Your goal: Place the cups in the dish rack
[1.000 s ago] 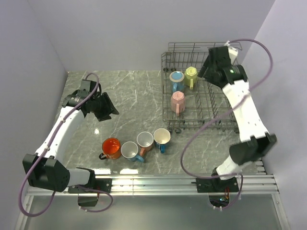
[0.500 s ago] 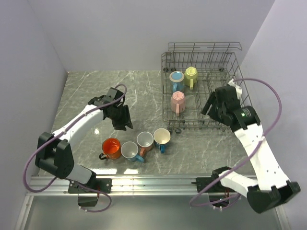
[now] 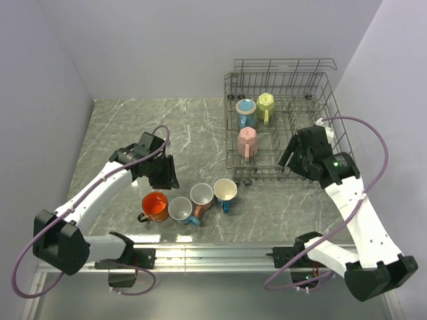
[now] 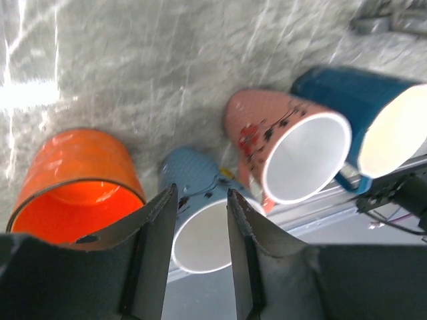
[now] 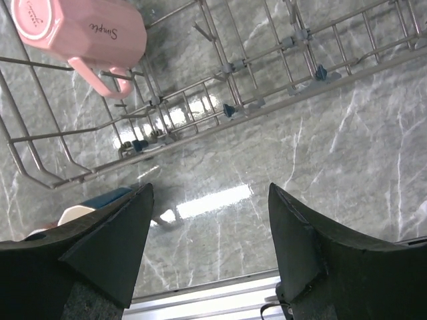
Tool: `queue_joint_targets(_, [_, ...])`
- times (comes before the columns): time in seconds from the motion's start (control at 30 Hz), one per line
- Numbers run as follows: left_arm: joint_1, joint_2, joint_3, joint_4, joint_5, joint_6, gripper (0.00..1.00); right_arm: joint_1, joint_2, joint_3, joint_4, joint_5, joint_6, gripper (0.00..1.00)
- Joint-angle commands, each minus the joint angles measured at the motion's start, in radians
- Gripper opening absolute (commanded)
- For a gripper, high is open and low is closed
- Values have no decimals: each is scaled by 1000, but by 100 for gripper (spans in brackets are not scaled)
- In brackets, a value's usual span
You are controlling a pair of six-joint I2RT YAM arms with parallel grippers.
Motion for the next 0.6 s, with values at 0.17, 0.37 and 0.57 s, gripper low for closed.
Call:
queue_joint_targets(0.17, [-32,-120,-106,-14,28,3,42,19,61,93,37,1,-18,76])
queue_joint_targets(0.37, [-60,-146,-149,0,23,-17,41,48,81,96,40,6,-8,76])
queue_joint_targets(0.57, [-80,-117,-163,4,-11,-26,40,58,89,92,39,15,-1,76])
